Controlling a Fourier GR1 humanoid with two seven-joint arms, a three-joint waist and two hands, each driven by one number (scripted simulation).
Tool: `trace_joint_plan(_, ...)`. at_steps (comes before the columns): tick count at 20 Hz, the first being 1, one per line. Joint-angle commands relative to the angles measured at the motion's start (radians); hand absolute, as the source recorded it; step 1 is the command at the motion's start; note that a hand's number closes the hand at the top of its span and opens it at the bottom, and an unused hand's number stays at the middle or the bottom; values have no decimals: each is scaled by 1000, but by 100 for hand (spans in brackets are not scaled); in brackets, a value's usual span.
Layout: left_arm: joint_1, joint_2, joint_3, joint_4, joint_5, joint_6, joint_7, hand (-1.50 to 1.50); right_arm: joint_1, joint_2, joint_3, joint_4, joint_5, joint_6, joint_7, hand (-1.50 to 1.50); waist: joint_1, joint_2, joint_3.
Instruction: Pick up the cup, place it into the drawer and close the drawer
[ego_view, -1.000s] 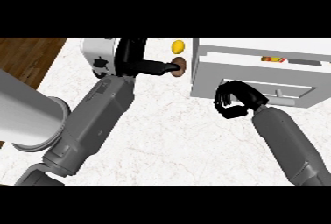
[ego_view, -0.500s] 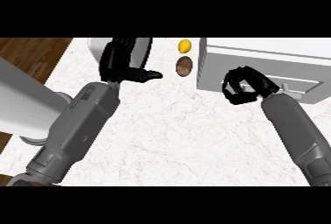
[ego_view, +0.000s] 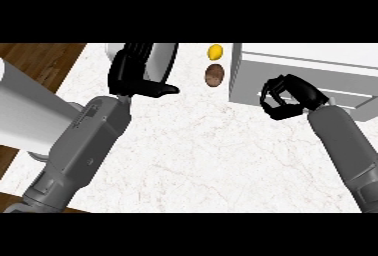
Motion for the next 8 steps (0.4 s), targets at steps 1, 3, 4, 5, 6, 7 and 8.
trace_joint_plan(1,23,4,-6,-12,0,-20,-3,-150,-178,-109,-90,28,-2,-110,79,150,50,20,-12)
trace_joint_plan(3,20,-6,0,-21,12,-26,1,-150,-169,-116,-94,20,-13,-95,79,150,43,20,-12)
trace_joint_plan(4,27,-5,-4,-20,8,-27,-1,-150,-166,-128,-90,14,-15,-70,75,150,54,24,-12)
trace_joint_plan(5,25,4,-3,-24,5,-28,-4,-150,-161,-126,-91,11,-16,-73,77,150,51,20,-11)
trace_joint_plan(6,39,0,-5,-22,9,-38,-3,-150,-166,-140,-100,3,-27,-57,81,150,50,21,-13)
trace_joint_plan(7,33,6,-9,-31,7,-47,3,-150,-157,-141,-102,-3,-31,-54,75,150,51,19,-12)
trace_joint_plan(8,40,21,-5,-31,3,-41,-4,-150,-148,-144,-108,-1,-40,-47,76,150,56,19,-11)
